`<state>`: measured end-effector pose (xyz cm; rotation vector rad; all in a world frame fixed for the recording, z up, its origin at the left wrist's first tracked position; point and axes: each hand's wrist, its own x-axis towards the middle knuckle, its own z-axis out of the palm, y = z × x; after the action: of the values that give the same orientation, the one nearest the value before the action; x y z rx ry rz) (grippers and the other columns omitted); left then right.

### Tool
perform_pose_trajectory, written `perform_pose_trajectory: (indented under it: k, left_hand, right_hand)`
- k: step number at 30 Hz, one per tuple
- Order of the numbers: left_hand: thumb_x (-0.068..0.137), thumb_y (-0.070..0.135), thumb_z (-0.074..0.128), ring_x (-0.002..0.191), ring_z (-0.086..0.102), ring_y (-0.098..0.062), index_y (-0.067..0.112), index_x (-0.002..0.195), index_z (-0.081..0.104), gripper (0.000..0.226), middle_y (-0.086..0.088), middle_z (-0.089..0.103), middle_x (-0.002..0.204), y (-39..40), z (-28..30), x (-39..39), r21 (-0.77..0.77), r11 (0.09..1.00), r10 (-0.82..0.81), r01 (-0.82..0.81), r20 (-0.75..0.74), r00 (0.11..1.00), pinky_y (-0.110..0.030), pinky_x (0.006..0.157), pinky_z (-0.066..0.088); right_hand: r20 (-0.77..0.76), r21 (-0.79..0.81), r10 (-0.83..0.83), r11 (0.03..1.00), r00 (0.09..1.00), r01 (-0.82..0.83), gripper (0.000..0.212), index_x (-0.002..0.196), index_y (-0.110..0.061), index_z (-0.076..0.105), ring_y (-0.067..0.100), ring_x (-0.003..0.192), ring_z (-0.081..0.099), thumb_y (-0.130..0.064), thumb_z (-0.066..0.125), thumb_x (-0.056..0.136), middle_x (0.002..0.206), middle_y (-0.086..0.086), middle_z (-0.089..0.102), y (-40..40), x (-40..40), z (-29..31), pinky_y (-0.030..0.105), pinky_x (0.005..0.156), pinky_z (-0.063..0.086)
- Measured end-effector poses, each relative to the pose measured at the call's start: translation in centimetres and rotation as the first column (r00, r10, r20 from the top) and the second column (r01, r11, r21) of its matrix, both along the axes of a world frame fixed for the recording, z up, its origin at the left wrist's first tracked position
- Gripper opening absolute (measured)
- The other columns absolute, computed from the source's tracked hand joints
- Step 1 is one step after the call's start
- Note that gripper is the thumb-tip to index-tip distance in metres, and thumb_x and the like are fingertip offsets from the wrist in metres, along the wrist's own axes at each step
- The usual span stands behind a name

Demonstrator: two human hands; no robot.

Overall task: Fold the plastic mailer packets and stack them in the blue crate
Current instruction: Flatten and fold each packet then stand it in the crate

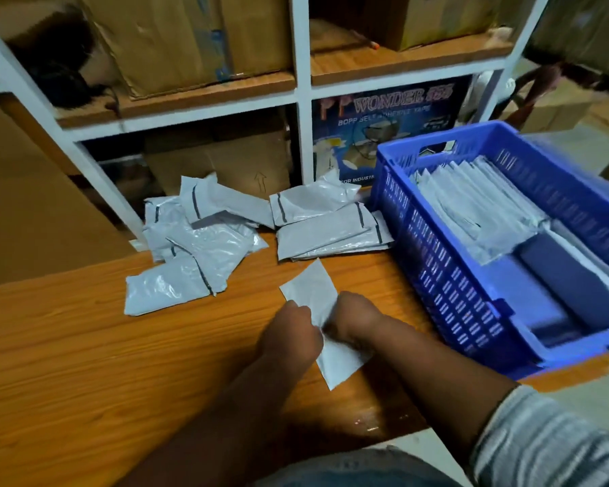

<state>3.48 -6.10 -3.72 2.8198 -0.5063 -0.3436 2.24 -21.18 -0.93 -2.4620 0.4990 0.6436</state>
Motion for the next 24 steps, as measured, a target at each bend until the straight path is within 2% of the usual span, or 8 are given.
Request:
perform_pose_trajectory:
  k: [2,4,7,9,14,19,22,24]
  left_hand:
    - [0.098,0.042,0.061,0.111,0.062,-0.025,0.021,0.108,0.069,0.024,-0.004,0.06,0.119,-0.3,0.8,0.0,-0.047,0.998,0.044,-0.044,-0.001,0.999,-0.036,0.09,0.051]
    - [0.096,0.039,0.064,0.099,0.062,-0.024,0.022,0.093,0.066,0.017,-0.001,0.06,0.107,-0.8,2.4,0.0,-0.136,0.988,0.078,-0.073,0.032,0.996,-0.036,0.08,0.05]
    - [0.093,0.036,0.066,0.087,0.056,-0.015,0.023,0.081,0.062,0.018,0.005,0.057,0.093,-3.0,6.0,0.1,-0.291,0.956,0.066,-0.029,0.12,0.991,-0.038,0.076,0.052]
    - [0.095,0.038,0.064,0.084,0.055,-0.009,0.027,0.081,0.065,0.018,0.009,0.058,0.091,-5.5,8.8,0.4,-0.343,0.939,0.043,0.015,0.16,0.986,-0.038,0.076,0.053]
    - [0.098,0.039,0.063,0.081,0.057,-0.009,0.029,0.079,0.066,0.021,0.01,0.061,0.088,-13.8,14.7,1.1,-0.449,0.881,-0.041,0.152,0.247,0.968,-0.037,0.072,0.055]
    - [0.098,0.037,0.061,0.084,0.058,-0.021,0.022,0.08,0.063,0.024,0.003,0.062,0.086,-22.3,16.6,-0.4,-0.45,0.817,-0.243,0.361,0.298,0.923,-0.041,0.073,0.051]
    - [0.098,0.035,0.062,0.084,0.06,-0.027,0.018,0.079,0.064,0.026,0.0,0.063,0.083,-26.2,15.8,-2.3,-0.429,0.79,-0.332,0.438,0.301,0.894,-0.042,0.073,0.049]
    - [0.098,0.037,0.061,0.082,0.061,-0.03,0.016,0.076,0.061,0.03,0.0,0.064,0.079,-27.9,14.5,-3.6,-0.425,0.806,-0.337,0.412,0.244,0.91,-0.041,0.069,0.049]
  right_hand:
    - [0.03,0.043,-0.03,0.999,0.999,0.029,0.041,0.13,-0.01,0.068,0.033,0.117,0.067,-0.036,0.069,0.098,0.131,0.013,0.071,-1.5,0.3,0.8,0.032,0.091,0.054]
    - [0.1,0.108,-0.113,0.989,0.989,0.102,0.036,0.125,-0.012,0.071,0.032,0.112,0.068,-0.038,0.066,0.1,0.124,0.011,0.072,-3.4,0.6,3.0,0.033,0.088,0.054]
    - [0.233,0.154,-0.195,0.975,0.953,0.162,0.023,0.087,-0.018,0.066,0.028,0.091,0.064,-0.035,0.064,0.101,0.089,0.004,0.065,-7.5,0.6,8.3,0.03,0.067,0.047]
    - [0.315,0.192,-0.278,0.955,0.908,0.225,0.037,0.07,-0.019,0.048,0.026,0.076,0.055,-0.031,0.064,0.101,0.072,0.002,0.051,-10.8,-0.1,12.1,0.031,0.057,0.036]
    - [0.403,0.189,-0.366,0.93,0.839,0.315,0.035,0.071,-0.016,0.053,0.026,0.064,0.053,-0.03,0.074,0.096,0.068,0.007,0.055,-19.2,-3.7,18.5,0.031,0.056,0.043]
    - [0.459,-0.013,-0.368,0.907,0.809,0.42,0.022,0.087,-0.011,0.07,0.03,0.078,0.066,-0.031,0.078,0.091,0.082,0.012,0.07,-27.3,-8.0,20.4,0.035,0.066,0.048]
    - [0.459,-0.22,-0.345,0.849,0.819,0.481,0.026,0.075,-0.015,0.063,0.031,0.081,0.064,-0.03,0.075,0.092,0.084,0.01,0.07,-31.3,-10.6,20.1,0.032,0.068,0.041]
    - [0.393,-0.327,-0.351,0.81,0.85,0.486,0.019,0.078,-0.014,0.067,0.03,0.077,0.063,-0.029,0.074,0.088,0.079,0.007,0.068,-33.2,-11.9,18.8,0.03,0.065,0.042]
